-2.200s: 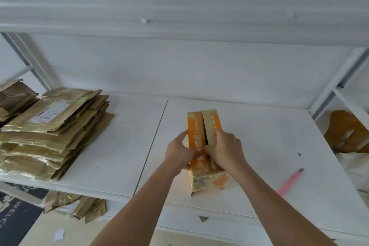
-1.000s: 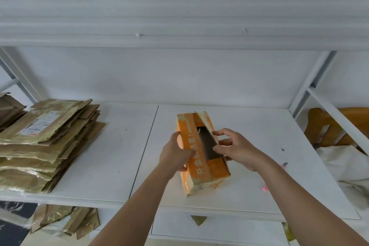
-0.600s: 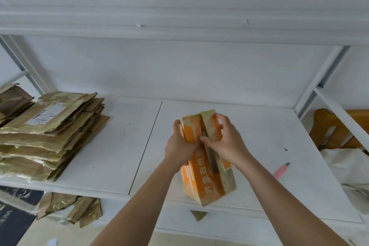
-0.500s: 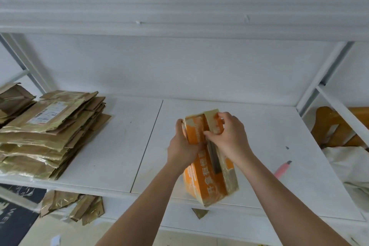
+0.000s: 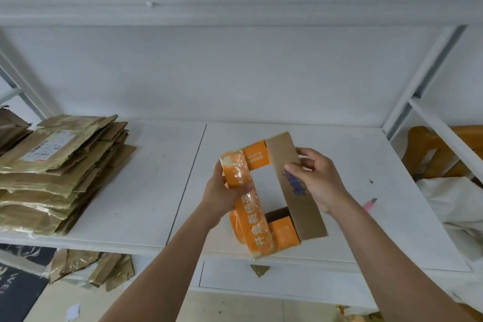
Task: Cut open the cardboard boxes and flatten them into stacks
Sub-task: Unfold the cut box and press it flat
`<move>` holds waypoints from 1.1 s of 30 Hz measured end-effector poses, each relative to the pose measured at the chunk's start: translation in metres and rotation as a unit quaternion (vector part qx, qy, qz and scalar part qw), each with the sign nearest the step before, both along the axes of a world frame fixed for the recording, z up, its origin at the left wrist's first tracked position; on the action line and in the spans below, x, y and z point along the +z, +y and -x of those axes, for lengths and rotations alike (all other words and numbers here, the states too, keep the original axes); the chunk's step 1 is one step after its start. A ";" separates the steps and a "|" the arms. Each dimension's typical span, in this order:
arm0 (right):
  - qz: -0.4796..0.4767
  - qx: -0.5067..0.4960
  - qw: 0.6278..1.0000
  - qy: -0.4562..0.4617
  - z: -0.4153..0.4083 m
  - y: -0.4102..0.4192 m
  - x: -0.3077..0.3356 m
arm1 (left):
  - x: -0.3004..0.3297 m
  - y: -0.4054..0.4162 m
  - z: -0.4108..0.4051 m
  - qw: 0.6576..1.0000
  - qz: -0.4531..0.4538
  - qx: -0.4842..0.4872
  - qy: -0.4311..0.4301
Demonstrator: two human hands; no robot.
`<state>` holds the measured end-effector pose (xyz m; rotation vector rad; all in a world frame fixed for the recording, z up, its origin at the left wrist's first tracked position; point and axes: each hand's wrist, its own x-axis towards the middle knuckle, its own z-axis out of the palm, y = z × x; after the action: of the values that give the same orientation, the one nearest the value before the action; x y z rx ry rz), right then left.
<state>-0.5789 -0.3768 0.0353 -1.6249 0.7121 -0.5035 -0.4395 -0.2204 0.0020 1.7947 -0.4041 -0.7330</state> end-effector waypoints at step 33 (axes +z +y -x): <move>0.090 0.092 0.968 0.216 0.029 -0.013 -0.086 | 0.001 -0.014 0.002 0.986 -0.003 0.004 0.164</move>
<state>-0.6082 -0.3898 -0.0507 -1.9780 0.8410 -0.0744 -0.4414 -0.2343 0.0029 1.6418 -0.1746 -1.0062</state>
